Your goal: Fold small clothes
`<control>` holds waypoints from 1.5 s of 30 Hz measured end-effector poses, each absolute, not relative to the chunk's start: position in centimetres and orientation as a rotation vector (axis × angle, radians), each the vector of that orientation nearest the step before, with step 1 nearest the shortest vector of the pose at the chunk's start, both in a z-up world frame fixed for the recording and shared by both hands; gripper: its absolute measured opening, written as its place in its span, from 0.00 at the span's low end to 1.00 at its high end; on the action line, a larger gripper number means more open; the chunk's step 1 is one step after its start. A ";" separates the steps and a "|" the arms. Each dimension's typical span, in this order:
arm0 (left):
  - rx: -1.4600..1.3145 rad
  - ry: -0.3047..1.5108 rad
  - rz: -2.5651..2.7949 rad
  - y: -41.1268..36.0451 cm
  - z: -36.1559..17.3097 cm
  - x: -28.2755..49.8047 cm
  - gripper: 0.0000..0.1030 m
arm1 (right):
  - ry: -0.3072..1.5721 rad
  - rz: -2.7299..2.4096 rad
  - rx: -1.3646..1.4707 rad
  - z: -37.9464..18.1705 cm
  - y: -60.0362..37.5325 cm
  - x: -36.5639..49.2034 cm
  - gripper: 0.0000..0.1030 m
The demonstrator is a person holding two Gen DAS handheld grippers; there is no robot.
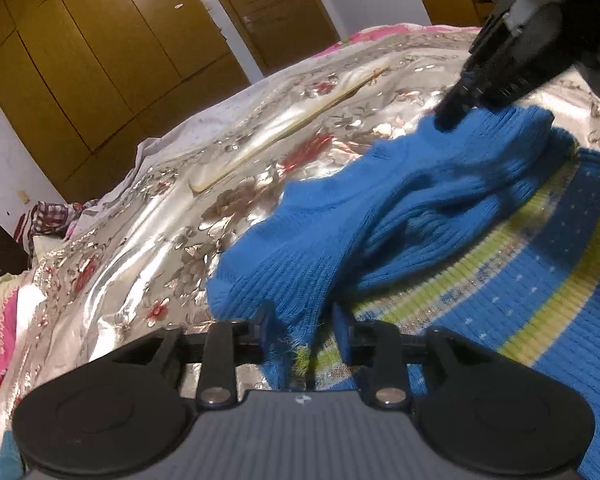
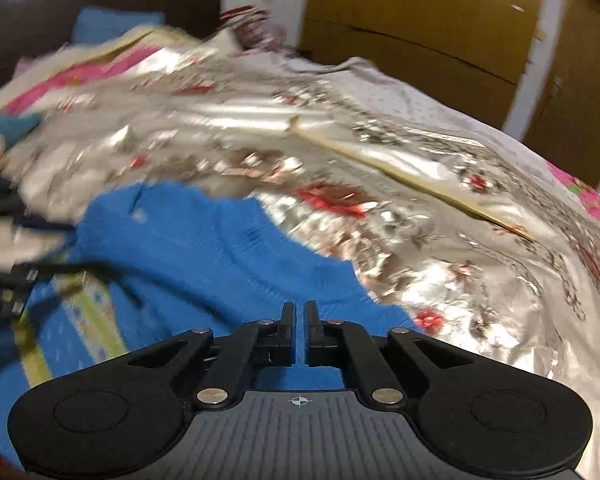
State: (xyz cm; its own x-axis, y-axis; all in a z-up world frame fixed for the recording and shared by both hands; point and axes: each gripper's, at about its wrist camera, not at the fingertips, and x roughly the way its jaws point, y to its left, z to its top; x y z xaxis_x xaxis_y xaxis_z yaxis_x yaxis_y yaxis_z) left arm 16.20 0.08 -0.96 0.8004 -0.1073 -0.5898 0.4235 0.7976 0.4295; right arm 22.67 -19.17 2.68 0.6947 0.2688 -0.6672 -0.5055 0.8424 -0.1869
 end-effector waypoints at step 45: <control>0.411 0.663 -0.214 3.5 -1.8 15.3 0.21 | 0.662 0.349 -0.248 0.1 -20.3 13.7 0.09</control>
State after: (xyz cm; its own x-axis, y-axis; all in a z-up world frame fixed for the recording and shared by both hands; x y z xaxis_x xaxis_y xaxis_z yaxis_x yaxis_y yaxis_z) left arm 15.26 3.50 -1.77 0.7704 -0.0620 -0.6346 0.3202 0.8983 0.3009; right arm 13.73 -20.28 0.11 0.7343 0.2358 -0.6365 -0.3918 0.9130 -0.1138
